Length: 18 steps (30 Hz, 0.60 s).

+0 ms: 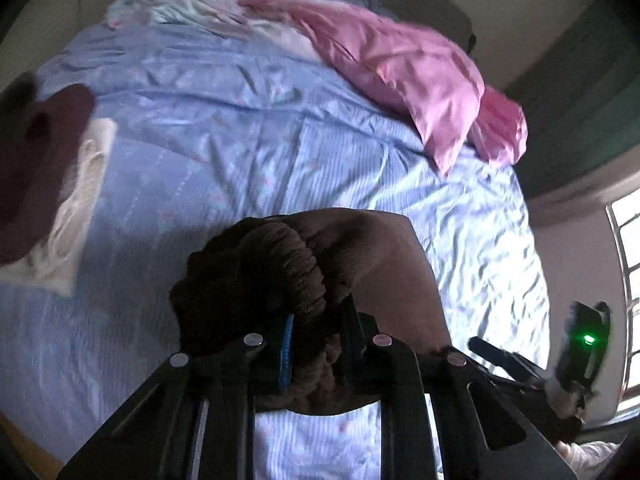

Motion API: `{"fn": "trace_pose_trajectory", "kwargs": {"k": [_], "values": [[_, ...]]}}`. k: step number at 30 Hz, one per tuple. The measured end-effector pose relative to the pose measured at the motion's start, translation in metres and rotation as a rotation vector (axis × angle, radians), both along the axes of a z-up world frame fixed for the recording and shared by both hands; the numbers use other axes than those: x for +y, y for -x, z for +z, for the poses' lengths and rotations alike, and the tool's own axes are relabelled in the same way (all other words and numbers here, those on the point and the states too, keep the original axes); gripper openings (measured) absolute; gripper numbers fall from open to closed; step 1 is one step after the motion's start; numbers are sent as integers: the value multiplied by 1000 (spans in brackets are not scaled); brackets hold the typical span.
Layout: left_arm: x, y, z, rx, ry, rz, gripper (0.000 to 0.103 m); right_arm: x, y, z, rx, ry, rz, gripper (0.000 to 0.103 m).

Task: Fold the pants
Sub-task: 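Grasp the folded pants bundle with the left tool while the right tool grasps its other side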

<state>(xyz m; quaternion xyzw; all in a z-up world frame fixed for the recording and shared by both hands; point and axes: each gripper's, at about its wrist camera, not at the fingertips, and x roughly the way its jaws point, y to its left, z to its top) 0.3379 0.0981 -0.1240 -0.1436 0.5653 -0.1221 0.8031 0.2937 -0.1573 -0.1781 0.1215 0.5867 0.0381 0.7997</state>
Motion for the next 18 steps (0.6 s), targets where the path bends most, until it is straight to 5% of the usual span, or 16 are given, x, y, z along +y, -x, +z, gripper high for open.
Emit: {"fn": "trace_pose_trajectory", "kwargs": {"k": [10, 13, 15, 18], "values": [[41, 6, -60, 161, -59, 109, 27, 11, -2, -4, 17, -10, 50, 76], [41, 6, -70, 178, -86, 107, 36, 13, -4, -6, 28, -10, 53, 76], [40, 6, -73, 178, -132, 112, 60, 13, -5, -4, 27, -11, 57, 76], [48, 5, -85, 198, -103, 147, 65, 15, -7, -2, 25, -5, 66, 76]]}}
